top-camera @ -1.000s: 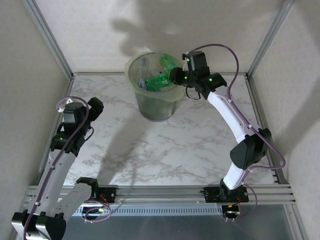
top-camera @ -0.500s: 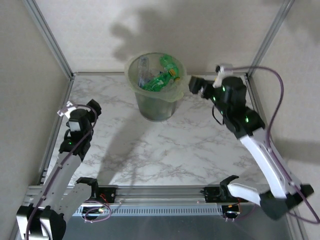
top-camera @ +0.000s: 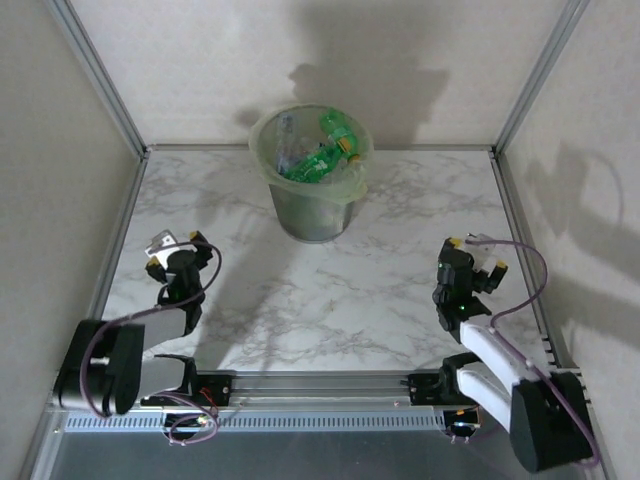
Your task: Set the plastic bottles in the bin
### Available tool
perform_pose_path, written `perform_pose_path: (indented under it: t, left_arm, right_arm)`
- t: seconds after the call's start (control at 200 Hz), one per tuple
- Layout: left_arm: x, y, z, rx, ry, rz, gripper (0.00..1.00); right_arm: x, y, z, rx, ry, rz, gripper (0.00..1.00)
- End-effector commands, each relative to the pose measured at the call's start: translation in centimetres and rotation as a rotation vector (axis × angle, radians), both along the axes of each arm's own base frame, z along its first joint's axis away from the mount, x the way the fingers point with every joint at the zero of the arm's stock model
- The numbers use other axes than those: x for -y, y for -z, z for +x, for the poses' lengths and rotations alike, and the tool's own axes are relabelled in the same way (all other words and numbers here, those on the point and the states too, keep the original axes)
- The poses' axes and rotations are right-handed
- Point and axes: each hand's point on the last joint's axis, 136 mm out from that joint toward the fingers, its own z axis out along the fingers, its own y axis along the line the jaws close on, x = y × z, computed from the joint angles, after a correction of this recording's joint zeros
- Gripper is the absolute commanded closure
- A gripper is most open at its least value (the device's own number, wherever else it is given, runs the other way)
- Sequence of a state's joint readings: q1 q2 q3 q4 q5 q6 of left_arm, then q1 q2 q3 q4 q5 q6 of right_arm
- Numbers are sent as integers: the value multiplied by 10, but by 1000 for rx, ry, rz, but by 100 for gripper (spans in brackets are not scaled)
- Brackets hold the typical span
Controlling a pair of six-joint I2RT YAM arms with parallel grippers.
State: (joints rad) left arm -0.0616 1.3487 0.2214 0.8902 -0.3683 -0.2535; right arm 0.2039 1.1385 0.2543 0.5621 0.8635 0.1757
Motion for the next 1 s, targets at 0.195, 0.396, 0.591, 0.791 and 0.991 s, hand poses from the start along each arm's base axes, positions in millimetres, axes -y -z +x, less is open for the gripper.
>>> perform_pose_path:
  t: [0.195, 0.396, 0.591, 0.791, 0.991]
  left_arm:
    - [25, -33, 21, 222, 190, 82, 1]
    - [23, -31, 24, 198, 167, 87, 1]
    - [23, -30, 22, 179, 121, 121, 1]
    - [24, -29, 22, 175, 123, 121, 1]
    - [33, -28, 29, 167, 197, 121, 1]
  right_arm:
    - [-53, -9, 54, 287, -532, 58, 1]
    - [-51, -1, 65, 234, -532, 99, 1]
    - [-52, 0, 64, 226, -533, 96, 1]
    - [-53, 1, 65, 219, -535, 95, 1]
    - [-59, 4, 70, 196, -579, 102, 1]
